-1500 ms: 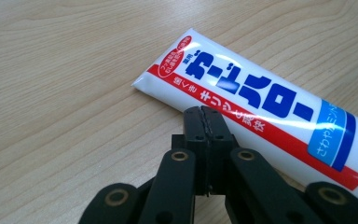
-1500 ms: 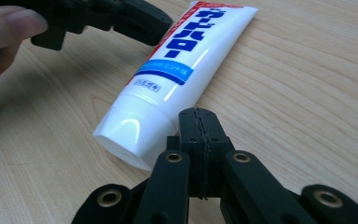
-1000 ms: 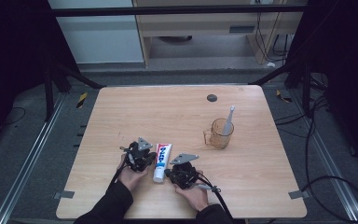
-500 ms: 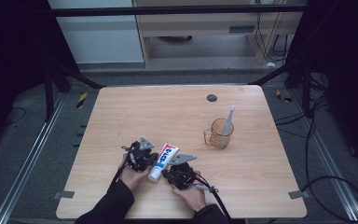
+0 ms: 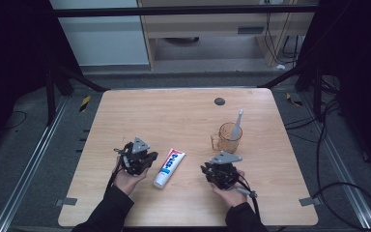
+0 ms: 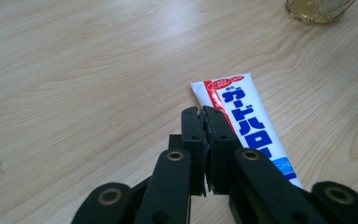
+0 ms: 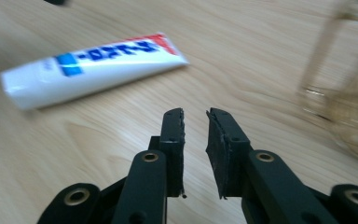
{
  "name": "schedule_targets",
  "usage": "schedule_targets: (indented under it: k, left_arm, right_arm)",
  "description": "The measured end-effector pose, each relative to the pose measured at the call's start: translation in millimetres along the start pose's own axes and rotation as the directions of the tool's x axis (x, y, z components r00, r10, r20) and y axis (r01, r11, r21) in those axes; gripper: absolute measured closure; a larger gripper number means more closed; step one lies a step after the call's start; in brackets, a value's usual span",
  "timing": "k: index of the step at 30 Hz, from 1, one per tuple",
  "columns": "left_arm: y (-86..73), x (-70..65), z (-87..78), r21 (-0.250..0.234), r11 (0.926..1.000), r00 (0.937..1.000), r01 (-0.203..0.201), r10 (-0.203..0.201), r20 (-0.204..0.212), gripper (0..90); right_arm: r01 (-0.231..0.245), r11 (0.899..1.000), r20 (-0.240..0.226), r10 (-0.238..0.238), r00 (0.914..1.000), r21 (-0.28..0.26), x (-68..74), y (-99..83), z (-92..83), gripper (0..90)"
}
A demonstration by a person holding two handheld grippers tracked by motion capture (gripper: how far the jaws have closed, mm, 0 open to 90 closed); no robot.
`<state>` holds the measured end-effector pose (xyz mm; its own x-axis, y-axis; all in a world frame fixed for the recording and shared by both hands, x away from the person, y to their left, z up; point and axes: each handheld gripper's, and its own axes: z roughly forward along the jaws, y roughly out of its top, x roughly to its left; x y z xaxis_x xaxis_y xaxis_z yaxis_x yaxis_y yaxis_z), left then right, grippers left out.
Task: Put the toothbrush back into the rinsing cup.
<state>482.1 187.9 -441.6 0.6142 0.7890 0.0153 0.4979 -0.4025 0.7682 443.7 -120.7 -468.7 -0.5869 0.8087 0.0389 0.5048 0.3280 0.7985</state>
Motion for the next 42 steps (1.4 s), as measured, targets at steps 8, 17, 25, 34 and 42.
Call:
schedule_targets:
  k: [8, 17, 25, 34, 42]
  left_arm:
    - [8.3, 7.3, -17.5, -0.027, 0.9996, 0.9999, 0.012, -0.012, -0.002, 81.5]
    - [14.8, 9.4, -24.6, -0.015, 0.9998, 0.9999, 0.010, -0.010, 0.011, 71.9]
    - [20.9, 5.6, -23.8, 0.027, 0.9996, 0.9993, -0.010, 0.009, 0.036, 59.2]
    - [32.3, -1.3, -15.0, 0.068, 0.9971, 0.9982, -0.033, 0.029, 0.053, 49.7]
    - [44.1, -11.7, -8.4, 0.091, 0.9939, 0.9969, -0.061, 0.056, 0.055, 43.0]
  right_arm:
    - [-0.051, 0.998, 0.099, 0.053, 0.9937, -0.021, -43.8, -22.5, -29.6, 62.7]
    - [-0.070, 0.997, 0.205, 0.076, 0.9759, -0.036, -78.2, -34.2, -50.2, 47.7]
    - [-0.107, 0.994, 0.271, 0.113, 0.9560, -0.037, -100.8, -45.8, -54.8, 35.9]
    - [-0.105, 0.993, 0.299, 0.118, 0.9471, -0.057, -107.4, -43.6, -58.6, 27.4]
    - [-0.119, 0.992, 0.297, 0.129, 0.9461, -0.051, -108.7, -44.8, -57.3, 26.3]
